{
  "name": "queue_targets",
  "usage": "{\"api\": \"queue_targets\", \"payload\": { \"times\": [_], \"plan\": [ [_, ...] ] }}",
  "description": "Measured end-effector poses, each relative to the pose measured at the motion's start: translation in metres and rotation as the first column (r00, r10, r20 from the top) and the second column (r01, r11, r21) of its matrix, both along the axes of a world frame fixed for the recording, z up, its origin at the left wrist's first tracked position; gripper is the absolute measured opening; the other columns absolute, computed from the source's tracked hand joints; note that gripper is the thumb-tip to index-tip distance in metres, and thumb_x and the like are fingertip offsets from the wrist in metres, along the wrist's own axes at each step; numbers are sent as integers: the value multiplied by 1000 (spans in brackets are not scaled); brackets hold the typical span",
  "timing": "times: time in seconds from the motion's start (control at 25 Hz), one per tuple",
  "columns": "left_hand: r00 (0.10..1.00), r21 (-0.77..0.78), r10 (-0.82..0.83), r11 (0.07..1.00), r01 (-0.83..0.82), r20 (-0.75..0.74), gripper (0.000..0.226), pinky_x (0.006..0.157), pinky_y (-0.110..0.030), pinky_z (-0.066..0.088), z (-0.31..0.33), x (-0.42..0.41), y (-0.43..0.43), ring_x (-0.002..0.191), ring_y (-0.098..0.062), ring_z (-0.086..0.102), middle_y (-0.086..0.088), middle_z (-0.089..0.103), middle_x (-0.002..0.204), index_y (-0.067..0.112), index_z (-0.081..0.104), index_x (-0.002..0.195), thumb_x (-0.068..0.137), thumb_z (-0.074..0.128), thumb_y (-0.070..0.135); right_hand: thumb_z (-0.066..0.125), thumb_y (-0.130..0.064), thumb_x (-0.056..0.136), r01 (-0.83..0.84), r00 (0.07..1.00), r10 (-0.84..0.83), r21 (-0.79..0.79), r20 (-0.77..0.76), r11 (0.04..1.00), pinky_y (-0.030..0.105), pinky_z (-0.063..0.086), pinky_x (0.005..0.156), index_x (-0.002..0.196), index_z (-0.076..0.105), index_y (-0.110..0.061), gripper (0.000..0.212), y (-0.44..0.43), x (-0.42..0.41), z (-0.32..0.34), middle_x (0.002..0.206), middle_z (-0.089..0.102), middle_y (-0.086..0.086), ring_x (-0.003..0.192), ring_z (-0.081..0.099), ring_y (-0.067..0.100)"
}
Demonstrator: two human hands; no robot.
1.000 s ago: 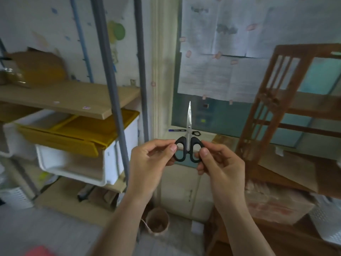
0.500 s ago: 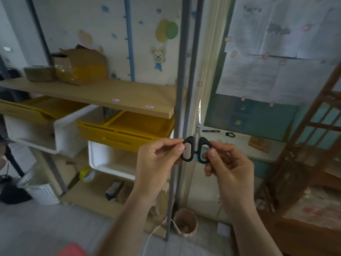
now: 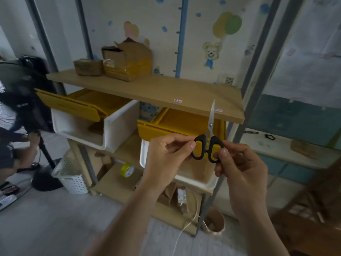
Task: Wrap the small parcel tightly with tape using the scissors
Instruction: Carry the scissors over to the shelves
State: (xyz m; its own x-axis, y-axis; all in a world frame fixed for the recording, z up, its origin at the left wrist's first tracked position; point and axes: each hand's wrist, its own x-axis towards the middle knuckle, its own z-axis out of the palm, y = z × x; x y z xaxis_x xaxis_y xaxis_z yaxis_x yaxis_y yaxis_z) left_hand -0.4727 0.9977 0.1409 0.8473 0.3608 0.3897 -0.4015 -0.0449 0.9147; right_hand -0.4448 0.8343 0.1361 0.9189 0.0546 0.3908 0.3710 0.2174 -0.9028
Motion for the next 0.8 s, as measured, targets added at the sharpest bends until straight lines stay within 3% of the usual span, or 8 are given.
{"api": "queue_targets", "payload": {
  "times": [0.2,0.44,0.8],
  "plan": [
    [1000,-4,-10,1000,10,7,11,69,-24,59,-7,32,61,78,-17,75,-6,78,82,10,77,94,84,74,5,66,-14,83,28,999,-28,1,21,1000,26,51,51,100,68,-5,19,62,33,-9,73,68,12,51,57,19],
    [1000,-21,15,1000,-14,2,13,68,-22,58,0,72,137,78,-19,75,-5,78,81,19,76,92,79,75,18,66,-13,85,17,999,-15,-28,47,999,25,52,52,100,68,-8,16,141,81,-5,76,70,13,53,59,18],
    [1000,37,8,999,-9,17,15,68,-23,59,4,106,231,78,-19,75,-3,78,82,16,76,94,85,74,5,65,-13,85,70,996,-67,-52,61,996,24,51,50,100,66,-8,15,232,105,4,76,71,11,51,60,16]
  ]
}}
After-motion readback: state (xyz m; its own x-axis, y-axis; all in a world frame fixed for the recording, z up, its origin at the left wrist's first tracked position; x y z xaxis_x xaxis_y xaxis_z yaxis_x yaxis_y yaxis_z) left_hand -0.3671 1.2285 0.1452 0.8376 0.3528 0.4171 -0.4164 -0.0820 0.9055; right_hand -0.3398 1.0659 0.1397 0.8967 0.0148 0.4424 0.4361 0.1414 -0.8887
